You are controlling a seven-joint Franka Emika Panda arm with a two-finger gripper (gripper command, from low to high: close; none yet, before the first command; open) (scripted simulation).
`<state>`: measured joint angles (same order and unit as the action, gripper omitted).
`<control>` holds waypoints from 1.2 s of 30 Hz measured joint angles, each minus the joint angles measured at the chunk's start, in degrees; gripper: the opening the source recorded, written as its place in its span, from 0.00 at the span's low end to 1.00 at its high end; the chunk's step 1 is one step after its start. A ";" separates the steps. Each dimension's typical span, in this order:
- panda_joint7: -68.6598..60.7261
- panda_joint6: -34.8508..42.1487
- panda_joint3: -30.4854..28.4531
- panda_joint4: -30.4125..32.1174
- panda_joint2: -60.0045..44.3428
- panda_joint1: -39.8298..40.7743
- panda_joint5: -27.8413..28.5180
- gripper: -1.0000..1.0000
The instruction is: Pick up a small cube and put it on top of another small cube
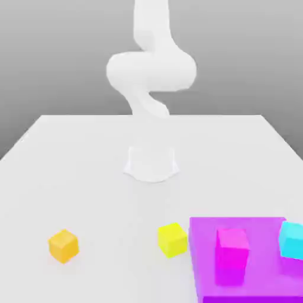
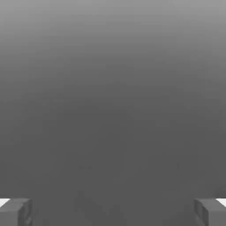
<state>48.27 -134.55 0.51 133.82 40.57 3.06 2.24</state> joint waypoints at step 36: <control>3.12 -36.05 -2.28 16.88 -60.44 23.22 -6.22 0.00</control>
<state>51.39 -170.59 -1.77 150.70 -19.87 26.29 -3.98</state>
